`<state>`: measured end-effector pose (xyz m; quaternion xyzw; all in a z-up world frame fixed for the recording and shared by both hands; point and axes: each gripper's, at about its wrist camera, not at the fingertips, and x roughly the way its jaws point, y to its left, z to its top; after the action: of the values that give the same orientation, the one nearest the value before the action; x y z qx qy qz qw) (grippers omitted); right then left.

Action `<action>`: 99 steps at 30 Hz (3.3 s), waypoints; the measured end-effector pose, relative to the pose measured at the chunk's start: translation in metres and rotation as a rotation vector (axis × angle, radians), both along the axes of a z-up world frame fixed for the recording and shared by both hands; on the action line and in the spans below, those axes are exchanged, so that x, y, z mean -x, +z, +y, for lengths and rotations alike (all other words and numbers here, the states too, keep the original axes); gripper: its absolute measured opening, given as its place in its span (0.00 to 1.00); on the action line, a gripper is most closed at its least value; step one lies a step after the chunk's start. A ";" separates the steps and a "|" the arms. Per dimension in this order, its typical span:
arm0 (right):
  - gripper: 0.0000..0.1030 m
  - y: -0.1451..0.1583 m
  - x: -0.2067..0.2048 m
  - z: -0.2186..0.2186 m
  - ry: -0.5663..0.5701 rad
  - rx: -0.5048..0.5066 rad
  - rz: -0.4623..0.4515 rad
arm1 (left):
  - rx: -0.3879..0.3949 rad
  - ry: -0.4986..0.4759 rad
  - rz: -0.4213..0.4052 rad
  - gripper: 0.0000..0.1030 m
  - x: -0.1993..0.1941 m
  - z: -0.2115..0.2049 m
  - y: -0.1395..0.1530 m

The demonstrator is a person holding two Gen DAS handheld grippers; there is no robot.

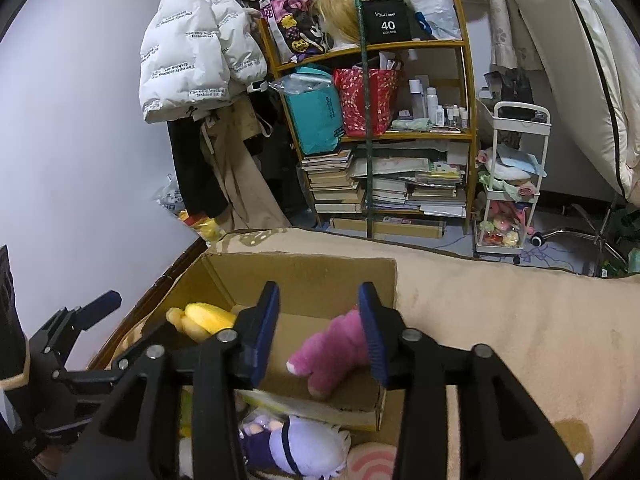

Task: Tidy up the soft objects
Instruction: 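Open both tools to drop the yellow plush and pink bear into the box, then move the left tool to the green tissue pack while the right tool approaches the pink swirl cushion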

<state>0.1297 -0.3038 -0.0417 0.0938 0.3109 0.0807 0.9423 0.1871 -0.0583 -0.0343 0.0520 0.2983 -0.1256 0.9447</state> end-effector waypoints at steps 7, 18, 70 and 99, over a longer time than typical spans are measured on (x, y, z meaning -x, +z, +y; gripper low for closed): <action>0.70 0.008 0.021 -0.004 -0.019 -0.006 -0.011 | 0.007 0.057 0.042 0.95 0.014 0.021 0.004; 0.99 0.016 0.058 -0.004 -0.035 -0.036 0.014 | -0.008 0.098 0.118 0.95 0.046 0.054 0.012; 0.99 -0.031 0.080 -0.021 -0.107 0.060 0.127 | -0.027 0.116 0.239 0.95 0.043 0.061 -0.027; 0.78 -0.105 0.045 -0.021 -0.063 0.046 0.406 | -0.033 0.145 0.443 0.58 0.007 0.069 -0.089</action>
<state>0.0844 -0.3248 -0.1462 0.0962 0.4931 0.0237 0.8643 0.1804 0.0111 -0.1230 0.0172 0.5034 -0.0607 0.8618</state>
